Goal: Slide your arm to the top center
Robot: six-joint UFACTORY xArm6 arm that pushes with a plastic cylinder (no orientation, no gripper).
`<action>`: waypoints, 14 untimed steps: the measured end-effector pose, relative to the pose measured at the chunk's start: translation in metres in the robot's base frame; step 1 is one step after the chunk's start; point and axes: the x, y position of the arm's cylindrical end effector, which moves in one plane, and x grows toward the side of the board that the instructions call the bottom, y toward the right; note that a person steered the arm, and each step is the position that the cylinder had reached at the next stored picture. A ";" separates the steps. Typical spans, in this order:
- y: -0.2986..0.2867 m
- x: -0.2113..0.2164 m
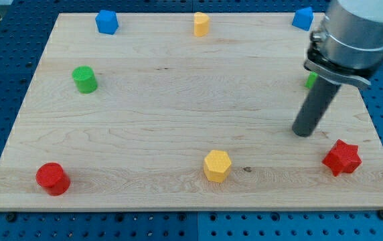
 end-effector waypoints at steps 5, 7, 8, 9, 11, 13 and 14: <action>-0.132 -0.054; -0.173 -0.125; -0.194 -0.162; -0.238 -0.198; -0.245 -0.296; -0.198 -0.305; -0.180 -0.305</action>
